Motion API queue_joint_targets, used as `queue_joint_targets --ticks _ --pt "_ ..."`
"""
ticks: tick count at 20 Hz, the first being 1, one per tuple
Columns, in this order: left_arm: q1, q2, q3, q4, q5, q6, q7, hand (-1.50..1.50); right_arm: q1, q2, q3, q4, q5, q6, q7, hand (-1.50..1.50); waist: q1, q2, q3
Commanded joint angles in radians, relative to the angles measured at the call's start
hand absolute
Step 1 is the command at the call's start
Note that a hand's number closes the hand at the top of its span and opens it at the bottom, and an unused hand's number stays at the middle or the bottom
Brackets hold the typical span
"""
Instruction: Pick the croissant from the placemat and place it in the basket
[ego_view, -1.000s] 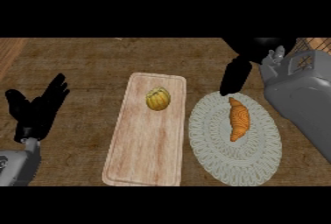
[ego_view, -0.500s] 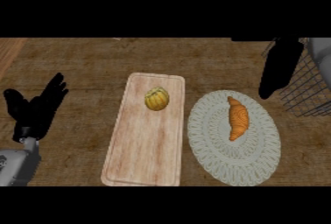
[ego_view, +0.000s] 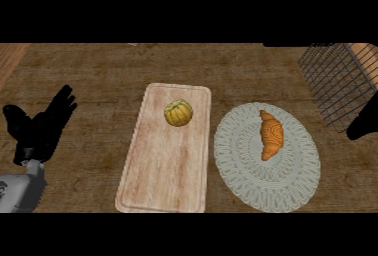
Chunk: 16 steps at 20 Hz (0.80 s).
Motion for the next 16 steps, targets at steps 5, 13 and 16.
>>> queue_joint_targets --ticks 5,13,16 --pt "-0.009 -0.016 0.034 0.032 -0.014 -0.056 -0.029 0.0 0.252 0.08 -0.032 -0.154 0.201 -0.075 -0.144 -1.5 0.012 0.005 0.0" --pt "-0.03 -0.053 0.037 0.04 -0.045 -0.034 -0.018 0.0 0.386 0.162 0.034 0.05 0.528 -0.317 -0.567 -1.5 0.02 0.009 0.001" --pt "0.002 -0.046 0.046 -0.001 -0.052 -0.041 0.0 0.0 0.403 0.265 0.069 0.088 0.561 -0.385 -0.543 -1.5 0.022 0.007 0.0"
